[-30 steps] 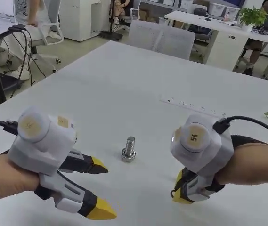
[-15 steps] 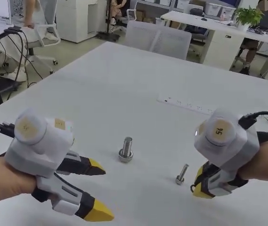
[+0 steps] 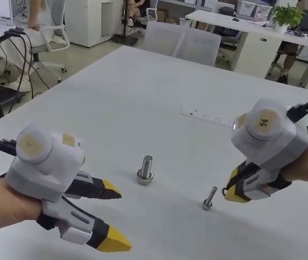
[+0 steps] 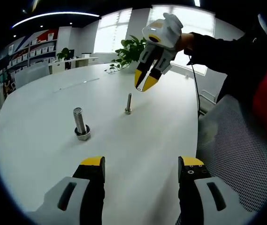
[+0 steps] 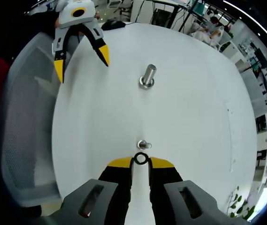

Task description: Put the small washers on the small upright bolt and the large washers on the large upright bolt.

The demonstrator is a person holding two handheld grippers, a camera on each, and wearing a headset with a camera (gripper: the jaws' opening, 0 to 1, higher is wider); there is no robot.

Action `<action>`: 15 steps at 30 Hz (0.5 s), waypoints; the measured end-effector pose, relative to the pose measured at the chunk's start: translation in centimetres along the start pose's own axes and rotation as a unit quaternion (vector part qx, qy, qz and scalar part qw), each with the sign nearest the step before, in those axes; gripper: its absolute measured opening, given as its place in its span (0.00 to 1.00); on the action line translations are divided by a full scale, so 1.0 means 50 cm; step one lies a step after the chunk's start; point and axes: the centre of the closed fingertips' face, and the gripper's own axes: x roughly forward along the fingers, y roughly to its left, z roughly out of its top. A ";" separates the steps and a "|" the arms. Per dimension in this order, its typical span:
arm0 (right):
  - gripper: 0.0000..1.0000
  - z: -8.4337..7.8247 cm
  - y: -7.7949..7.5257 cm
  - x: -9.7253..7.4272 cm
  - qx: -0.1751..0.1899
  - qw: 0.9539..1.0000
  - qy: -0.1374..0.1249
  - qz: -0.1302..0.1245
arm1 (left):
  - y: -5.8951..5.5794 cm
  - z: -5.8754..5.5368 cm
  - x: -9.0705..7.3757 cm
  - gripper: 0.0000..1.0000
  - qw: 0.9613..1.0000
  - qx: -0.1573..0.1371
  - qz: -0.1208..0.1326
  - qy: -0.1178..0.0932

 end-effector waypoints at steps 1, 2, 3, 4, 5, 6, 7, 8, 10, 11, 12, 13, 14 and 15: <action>0.14 0.004 -0.002 -0.002 -0.001 1.000 -0.002 -0.001 | 0.000 0.000 0.000 0.62 1.000 0.000 0.000 0.000; 0.14 0.006 -0.005 -0.002 -0.002 1.000 -0.003 -0.002 | -0.001 -0.001 0.000 0.62 1.000 0.000 0.000 0.000; 0.14 0.009 -0.008 -0.001 -0.002 1.000 -0.003 -0.002 | -0.001 -0.001 0.000 0.62 1.000 0.000 0.000 0.001; 0.14 0.010 -0.010 0.000 -0.003 1.000 -0.003 -0.002 | -0.001 -0.001 0.000 0.62 1.000 -0.001 -0.001 0.001; 0.14 0.011 -0.011 0.001 -0.003 1.000 -0.003 -0.003 | -0.001 -0.002 0.000 0.62 1.000 -0.001 0.000 0.001; 0.14 0.012 -0.011 0.002 -0.004 1.000 -0.002 -0.003 | -0.001 -0.002 0.000 0.62 1.000 -0.001 0.000 0.001; 0.14 0.014 -0.010 0.004 -0.004 1.000 -0.001 -0.001 | 0.000 -0.001 -0.001 0.62 1.000 -0.001 0.000 0.000; 0.14 0.015 -0.010 0.006 -0.005 1.000 -0.001 0.000 | 0.000 -0.001 -0.001 0.62 1.000 -0.002 0.001 -0.001; 0.14 0.017 -0.008 0.009 -0.008 1.000 0.002 0.001 | 0.000 0.000 -0.002 0.62 1.000 -0.002 0.001 -0.003; 0.14 0.018 -0.008 0.010 -0.008 1.000 0.002 0.001 | 0.000 0.000 -0.002 0.62 1.000 -0.002 0.001 -0.003; 0.14 0.020 -0.006 0.011 -0.009 1.000 0.002 0.003 | 0.000 0.000 -0.002 0.62 1.000 -0.002 0.001 -0.003; 0.14 0.021 -0.006 0.012 -0.009 1.000 0.002 0.004 | 0.000 0.000 -0.002 0.62 1.000 -0.002 0.001 -0.002; 0.14 0.023 -0.006 0.014 -0.010 1.000 0.002 0.005 | 0.000 -0.001 -0.002 0.62 1.000 -0.002 0.001 -0.002; 0.14 0.024 -0.006 0.015 -0.011 1.000 0.003 0.005 | 0.000 0.000 -0.002 0.62 1.000 -0.002 0.001 -0.002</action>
